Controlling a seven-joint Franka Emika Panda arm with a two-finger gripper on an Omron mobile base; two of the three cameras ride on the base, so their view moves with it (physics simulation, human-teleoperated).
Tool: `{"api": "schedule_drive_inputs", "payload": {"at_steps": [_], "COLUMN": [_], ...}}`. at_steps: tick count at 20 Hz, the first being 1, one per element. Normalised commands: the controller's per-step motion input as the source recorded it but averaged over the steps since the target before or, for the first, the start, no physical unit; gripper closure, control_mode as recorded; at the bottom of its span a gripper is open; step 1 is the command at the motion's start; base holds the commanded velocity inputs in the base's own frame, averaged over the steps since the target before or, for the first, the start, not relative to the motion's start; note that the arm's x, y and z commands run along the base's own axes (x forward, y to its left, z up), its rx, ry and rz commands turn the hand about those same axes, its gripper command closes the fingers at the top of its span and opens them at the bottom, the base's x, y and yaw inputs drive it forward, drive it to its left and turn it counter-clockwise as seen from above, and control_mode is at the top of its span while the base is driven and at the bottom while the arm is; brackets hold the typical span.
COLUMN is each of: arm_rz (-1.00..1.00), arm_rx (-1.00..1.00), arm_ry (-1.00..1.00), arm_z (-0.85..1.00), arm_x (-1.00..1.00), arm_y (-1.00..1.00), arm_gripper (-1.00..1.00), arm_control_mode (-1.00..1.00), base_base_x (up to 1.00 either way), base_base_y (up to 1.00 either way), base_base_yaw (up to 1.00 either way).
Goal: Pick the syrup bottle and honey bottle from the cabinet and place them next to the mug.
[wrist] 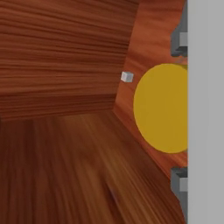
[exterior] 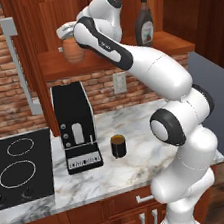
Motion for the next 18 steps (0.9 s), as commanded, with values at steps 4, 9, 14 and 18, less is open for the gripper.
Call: {"api": "schedule_drive_inputs", "payload": {"at_steps": [4, 9, 14, 18], "arm_rz": [0.0, 0.0, -0.01, -0.02], "arm_rx": [0.0, 0.0, 0.0, 0.0], "arm_ry": [0.0, 0.0, 0.0, 0.0], "arm_z": [0.0, 0.0, -0.03, -0.01], "arm_x": [0.0, 0.0, -0.34, -0.68], "arm_y": [0.0, 0.0, -0.15, -0.29], "arm_gripper": [1.0, 1.0, 1.0, 1.0], "arm_control_mode": [-1.0, -1.0, -1.0, -1.0], "base_base_x": [0.0, 0.0, 0.0, 0.0], "base_base_y": [0.0, 0.0, 0.0, 0.0], "base_base_yaw": [0.0, 0.0, 0.0, 0.0]}}
